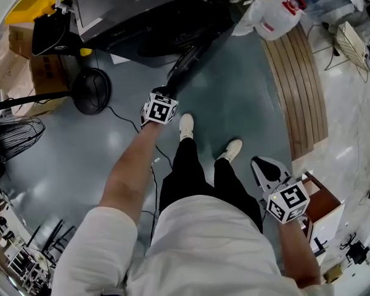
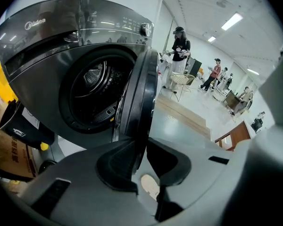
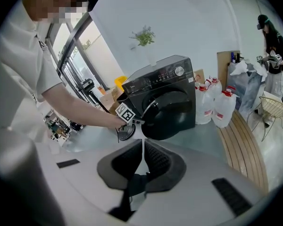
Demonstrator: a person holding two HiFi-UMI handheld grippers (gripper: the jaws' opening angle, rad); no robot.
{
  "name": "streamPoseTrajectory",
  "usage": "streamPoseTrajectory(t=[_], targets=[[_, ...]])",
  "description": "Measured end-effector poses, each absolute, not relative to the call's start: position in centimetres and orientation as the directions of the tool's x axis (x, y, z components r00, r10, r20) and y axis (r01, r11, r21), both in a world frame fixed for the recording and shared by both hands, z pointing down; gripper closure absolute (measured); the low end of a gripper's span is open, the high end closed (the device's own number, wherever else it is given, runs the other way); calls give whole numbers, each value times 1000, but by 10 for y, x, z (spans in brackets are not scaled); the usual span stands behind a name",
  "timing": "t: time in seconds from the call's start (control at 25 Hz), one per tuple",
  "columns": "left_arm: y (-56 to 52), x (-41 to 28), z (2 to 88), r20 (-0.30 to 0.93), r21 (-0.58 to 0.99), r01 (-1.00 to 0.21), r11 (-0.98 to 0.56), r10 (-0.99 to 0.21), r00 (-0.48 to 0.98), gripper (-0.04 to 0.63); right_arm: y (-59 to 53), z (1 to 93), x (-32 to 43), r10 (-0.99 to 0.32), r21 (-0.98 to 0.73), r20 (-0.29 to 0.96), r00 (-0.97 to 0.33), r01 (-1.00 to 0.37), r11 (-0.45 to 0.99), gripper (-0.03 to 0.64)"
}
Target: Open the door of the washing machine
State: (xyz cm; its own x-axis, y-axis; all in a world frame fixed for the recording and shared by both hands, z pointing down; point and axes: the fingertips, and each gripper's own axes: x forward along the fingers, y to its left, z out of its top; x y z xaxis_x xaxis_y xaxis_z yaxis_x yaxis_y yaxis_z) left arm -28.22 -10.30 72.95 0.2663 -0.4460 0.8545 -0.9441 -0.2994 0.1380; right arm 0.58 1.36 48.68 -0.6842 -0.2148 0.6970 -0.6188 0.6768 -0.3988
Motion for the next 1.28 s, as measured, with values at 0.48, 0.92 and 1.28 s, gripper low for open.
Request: streamPoseTrajectory(t=[0.48, 0.92, 1.28], targets=[[-77, -218, 734, 861, 182, -945, -273, -420, 287, 515, 31, 488, 45, -245, -405, 685, -687, -638, 655, 595], [-68, -150, 734, 864, 216, -956, -200, -418, 282, 514, 35, 494, 81, -275, -421, 671, -689, -659, 623, 597], [-64, -102, 734, 875, 248, -962, -110, -400, 272, 512, 36, 500, 116, -305, -428, 666, -681, -683, 591, 598]])
